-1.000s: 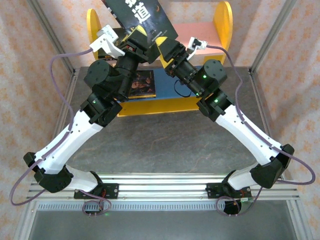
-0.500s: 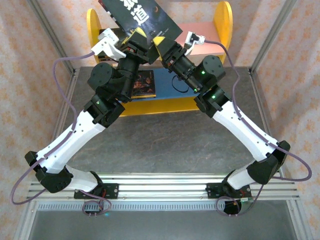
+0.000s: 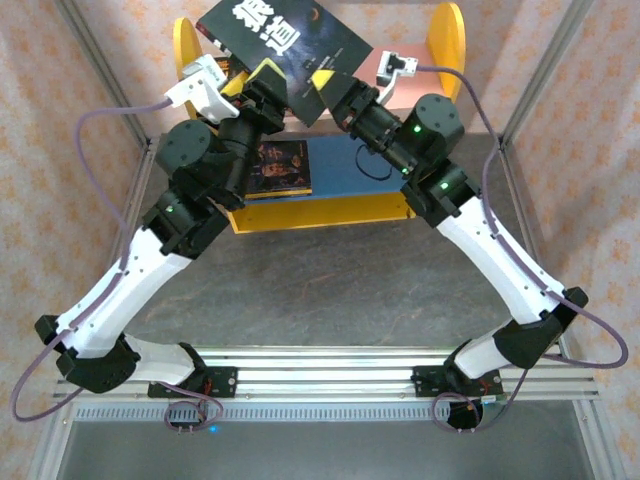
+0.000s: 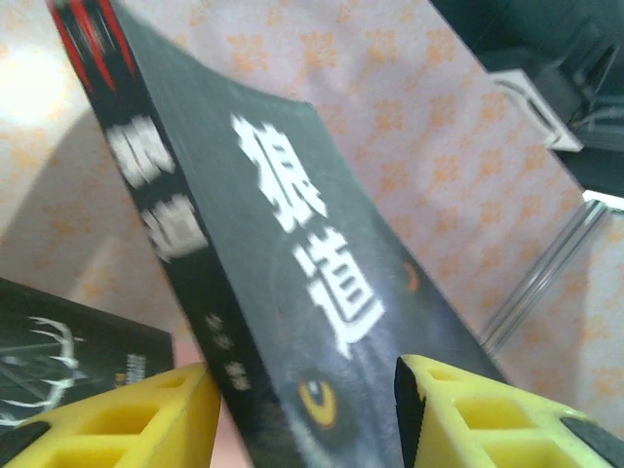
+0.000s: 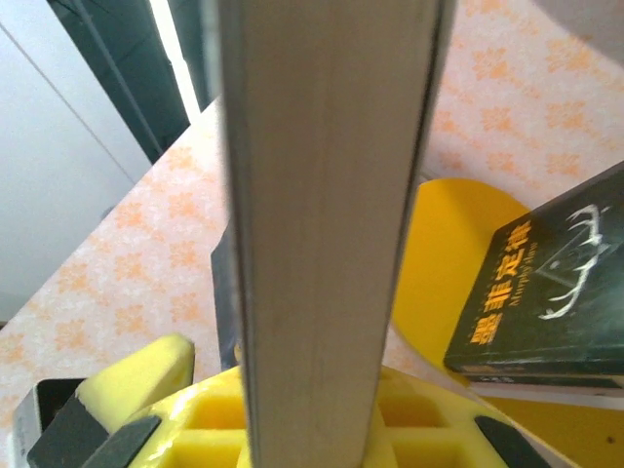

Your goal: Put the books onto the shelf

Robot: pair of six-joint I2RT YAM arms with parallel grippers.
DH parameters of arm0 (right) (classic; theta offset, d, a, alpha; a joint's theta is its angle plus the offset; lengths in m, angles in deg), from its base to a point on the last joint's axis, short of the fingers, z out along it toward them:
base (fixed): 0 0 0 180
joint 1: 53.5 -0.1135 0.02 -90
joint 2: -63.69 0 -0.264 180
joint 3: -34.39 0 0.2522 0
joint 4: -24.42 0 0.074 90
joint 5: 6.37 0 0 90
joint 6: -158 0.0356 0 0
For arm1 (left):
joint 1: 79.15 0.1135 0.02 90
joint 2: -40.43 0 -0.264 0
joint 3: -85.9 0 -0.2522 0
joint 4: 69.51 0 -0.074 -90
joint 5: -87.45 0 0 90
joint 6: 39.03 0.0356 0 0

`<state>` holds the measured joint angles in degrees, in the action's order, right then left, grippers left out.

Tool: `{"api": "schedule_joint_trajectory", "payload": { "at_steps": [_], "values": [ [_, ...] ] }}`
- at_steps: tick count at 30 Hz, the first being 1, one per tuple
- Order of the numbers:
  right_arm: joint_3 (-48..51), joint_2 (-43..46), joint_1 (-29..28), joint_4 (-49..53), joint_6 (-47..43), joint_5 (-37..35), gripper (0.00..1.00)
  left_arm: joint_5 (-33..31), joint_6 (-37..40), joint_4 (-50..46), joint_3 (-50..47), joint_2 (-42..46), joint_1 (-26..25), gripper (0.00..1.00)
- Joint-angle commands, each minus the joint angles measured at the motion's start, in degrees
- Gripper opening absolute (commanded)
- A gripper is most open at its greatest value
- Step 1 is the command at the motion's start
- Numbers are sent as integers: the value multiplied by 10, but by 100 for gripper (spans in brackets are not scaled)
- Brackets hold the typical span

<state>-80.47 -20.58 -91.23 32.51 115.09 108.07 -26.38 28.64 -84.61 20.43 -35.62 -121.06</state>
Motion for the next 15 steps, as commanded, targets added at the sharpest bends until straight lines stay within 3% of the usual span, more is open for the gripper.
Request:
{"api": "schedule_joint_trajectory", "payload": {
  "at_steps": [1, 7, 15],
  "values": [
    [-69, 11, 19, 31, -49, 28, 16, 4, 36, -160, 44, 30, 20, 50],
    [-209, -43, 53, 202, -128, 84, 16, 16, 59, -382, 138, 32, 53, 51],
    [-289, -106, 74, 293, -175, 131, 16, 27, 84, -496, 236, -8, 74, 52]
  ]
}}
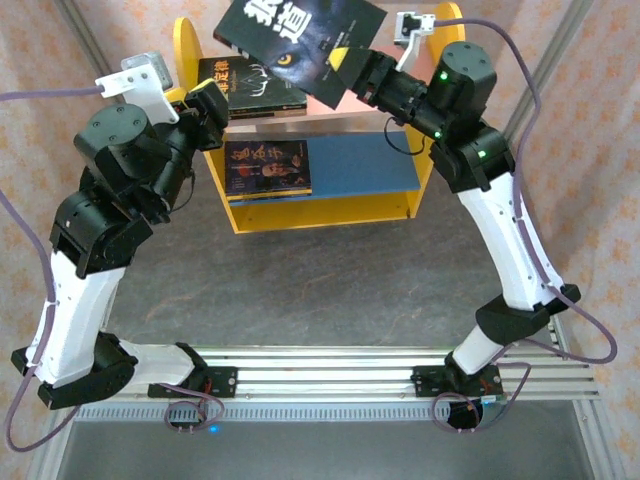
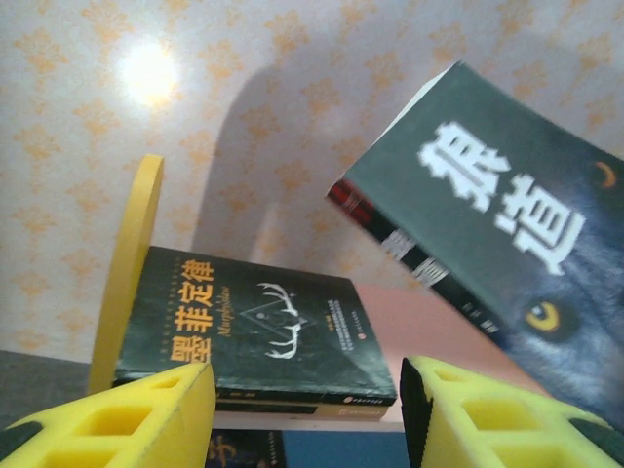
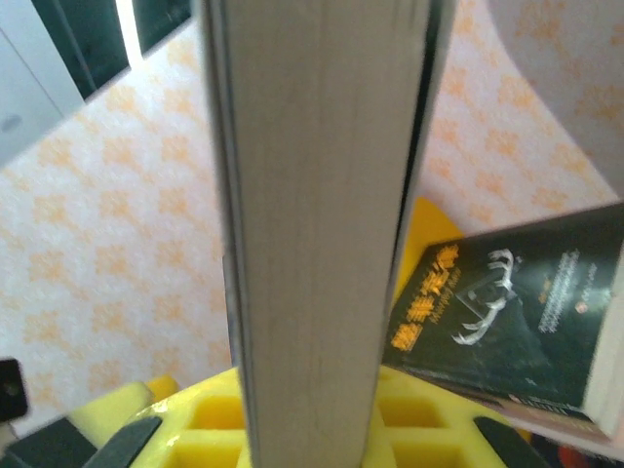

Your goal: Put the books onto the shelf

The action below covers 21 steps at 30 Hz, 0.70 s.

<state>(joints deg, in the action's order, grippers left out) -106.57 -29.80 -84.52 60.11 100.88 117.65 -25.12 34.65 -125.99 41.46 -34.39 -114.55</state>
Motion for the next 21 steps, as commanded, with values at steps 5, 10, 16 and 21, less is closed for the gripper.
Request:
{"api": "schedule_joint_trajectory", "payload": {
  "at_steps": [5, 10, 16, 21],
  "values": [
    [-70, -50, 10, 51, -52, 56, 16, 42, 38, -106, 67, -54, 27, 52],
    [-125, -91, 11, 87, -69, 72, 16, 114, 32, -137, 117, -104, 77, 52],
    [-166, -128, 11, 104, -74, 82, 16, 211, 14, -154, 171, -167, 137, 52],
    [-203, -157, 12, 110, -68, 89, 17, 242, 6, -172, 223, -221, 166, 52]
  ]
}}
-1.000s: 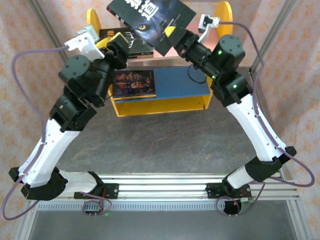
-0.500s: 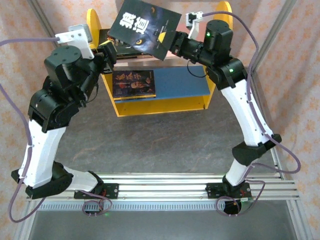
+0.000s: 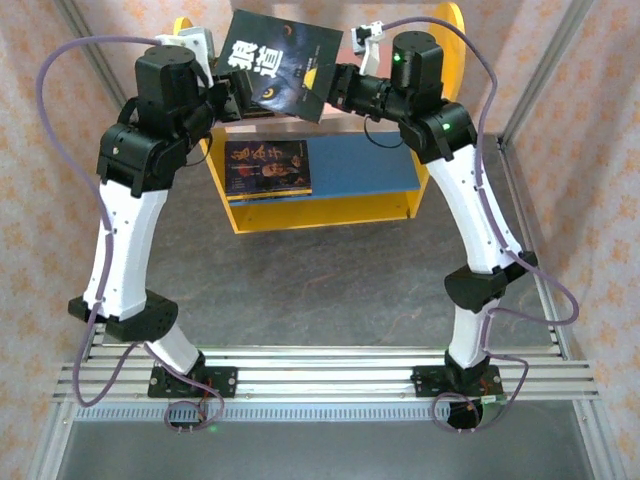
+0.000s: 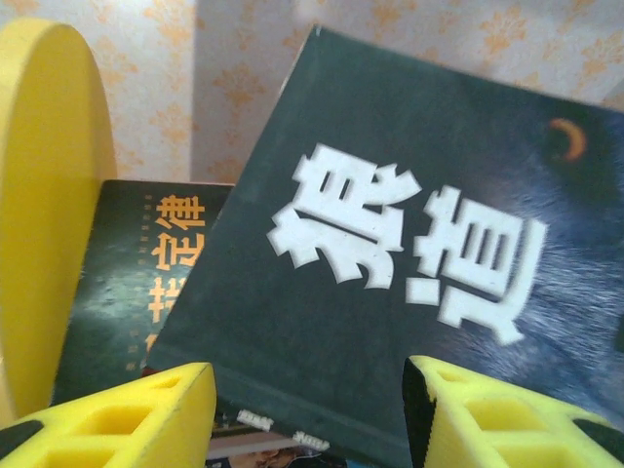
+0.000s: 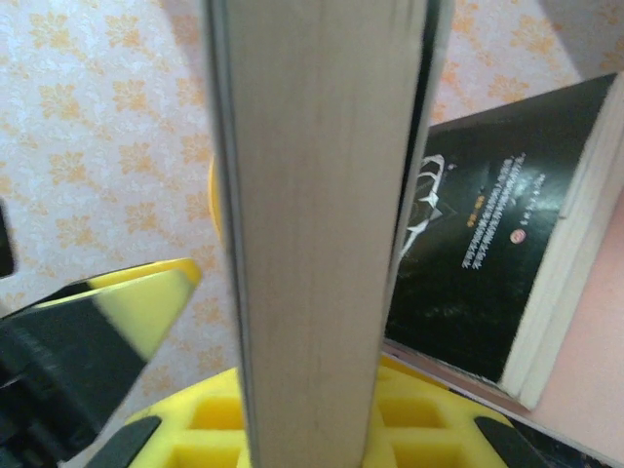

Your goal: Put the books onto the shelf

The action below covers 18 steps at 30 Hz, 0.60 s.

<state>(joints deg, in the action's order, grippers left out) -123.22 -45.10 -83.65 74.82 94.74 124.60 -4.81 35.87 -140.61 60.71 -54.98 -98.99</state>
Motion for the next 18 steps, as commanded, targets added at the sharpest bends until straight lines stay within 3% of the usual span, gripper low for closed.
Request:
{"api": "schedule_joint_trajectory", "payload": {
  "at_steps": [1, 18],
  "values": [
    [-40, -9, 4, -38, -4, 20, 17, 37, -5, -23, 31, -18, 13, 52],
    [-35, -46, 4, -86, 45, 17, 17, 34, -12, -9, 31, -63, 44, 52]
  ]
}}
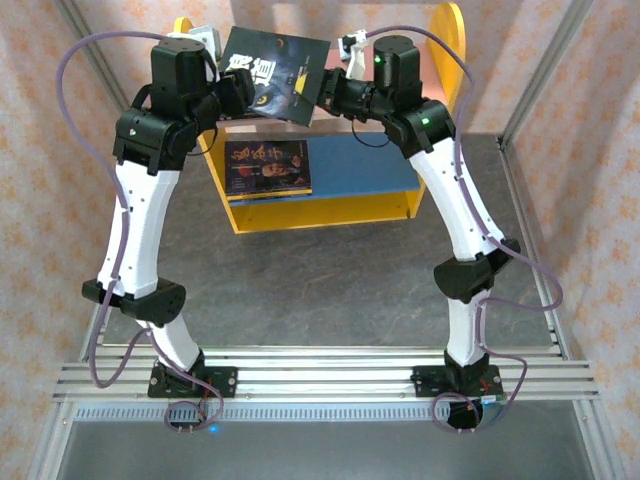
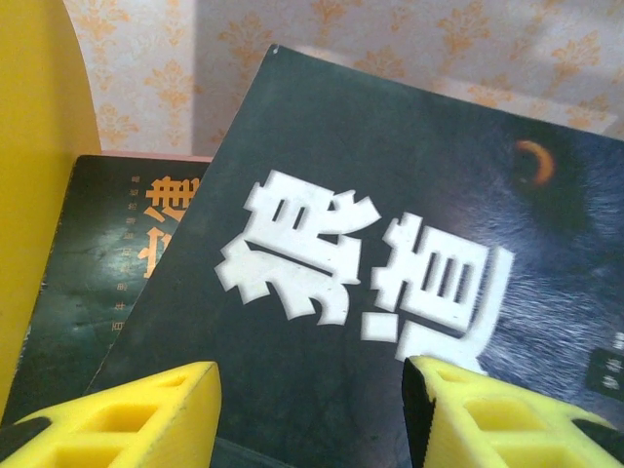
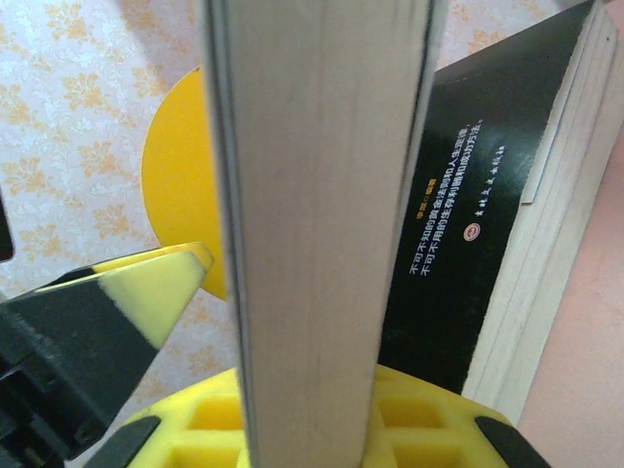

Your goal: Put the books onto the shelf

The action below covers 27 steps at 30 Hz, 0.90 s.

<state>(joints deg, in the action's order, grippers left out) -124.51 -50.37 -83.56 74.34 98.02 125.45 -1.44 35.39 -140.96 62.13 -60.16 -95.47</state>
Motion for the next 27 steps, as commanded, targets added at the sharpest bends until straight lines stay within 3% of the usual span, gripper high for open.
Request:
{"api": "schedule_joint_trajectory", "payload": {
  "at_steps": [1, 17, 27],
  "values": [
    [-22, 6, 4, -83, 14, 8, 17, 0, -7, -6, 16, -13, 10, 52],
    [-20, -3, 5, -81, 24, 9, 30, -11, -8, -16, 16, -33, 18, 52],
    [5, 5, 7, -68, 21, 10, 47, -5, -10, -24, 16, -39, 20, 51]
  ]
}}
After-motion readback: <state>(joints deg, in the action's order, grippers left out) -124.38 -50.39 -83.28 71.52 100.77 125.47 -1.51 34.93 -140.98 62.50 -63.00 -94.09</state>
